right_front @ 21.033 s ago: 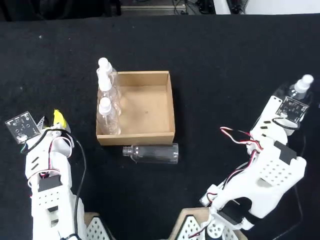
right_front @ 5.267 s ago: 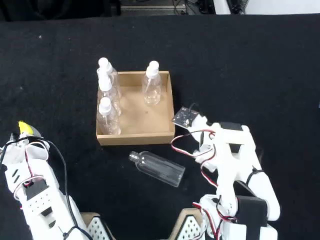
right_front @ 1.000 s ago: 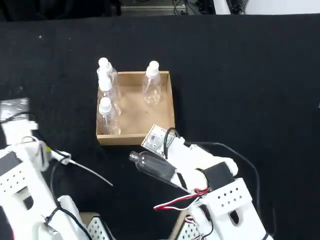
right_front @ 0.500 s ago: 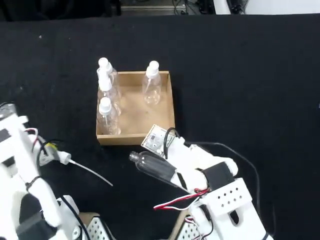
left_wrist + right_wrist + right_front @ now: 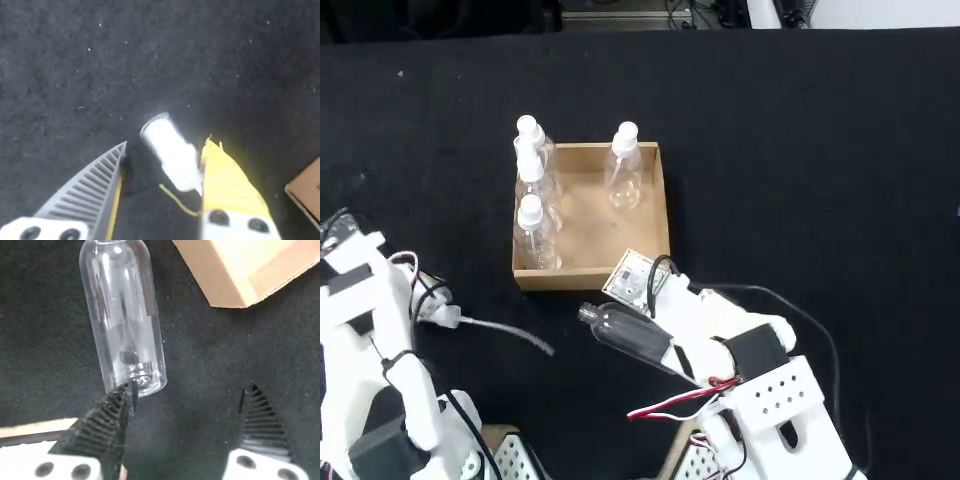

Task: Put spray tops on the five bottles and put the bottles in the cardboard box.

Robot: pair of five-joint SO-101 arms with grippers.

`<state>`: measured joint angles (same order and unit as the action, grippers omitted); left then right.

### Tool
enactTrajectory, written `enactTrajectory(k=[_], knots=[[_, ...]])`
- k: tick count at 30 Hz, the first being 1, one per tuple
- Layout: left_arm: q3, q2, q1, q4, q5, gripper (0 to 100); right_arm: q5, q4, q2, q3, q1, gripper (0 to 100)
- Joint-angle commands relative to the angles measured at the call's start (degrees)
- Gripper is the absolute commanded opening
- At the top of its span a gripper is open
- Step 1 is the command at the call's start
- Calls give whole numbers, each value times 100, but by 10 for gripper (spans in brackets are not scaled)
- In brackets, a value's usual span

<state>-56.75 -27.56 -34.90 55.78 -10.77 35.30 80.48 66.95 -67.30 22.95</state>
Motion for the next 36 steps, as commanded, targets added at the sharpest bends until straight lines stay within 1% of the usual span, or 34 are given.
enactTrajectory(k=[1, 6, 14, 19, 22, 24, 26, 29, 32, 34, 36], knots=[[-321, 9, 374, -396, -53, 213, -44, -123, -40, 22, 97, 296], [-400, -44, 778, -211, -53, 209, -44, -123, -40, 22, 97, 296], [-400, -44, 760, -237, -53, 203, -44, -123, -40, 22, 79, 296], [-145, -26, 752, -237, -44, 84, -44, -123, -40, 22, 79, 296], [4, 9, 734, -237, -44, 87, -44, -123, -40, 13, 70, 296], [119, 9, 523, -237, -53, 100, -44, -123, -40, 13, 70, 296], [286, 18, 154, -273, -53, 103, -44, -123, -40, 13, 70, 296], [409, 18, -637, -668, -53, 103, -44, -123, -40, 13, 70, 296], [444, 18, -1429, -1248, -44, 112, -44, -123, -40, 13, 70, 296], [488, 9, -1859, -1653, 149, 126, -44, -123, -40, 13, 70, 296], [585, 26, -2220, -1925, 536, 137, -44, -123, -40, 13, 70, 296]])
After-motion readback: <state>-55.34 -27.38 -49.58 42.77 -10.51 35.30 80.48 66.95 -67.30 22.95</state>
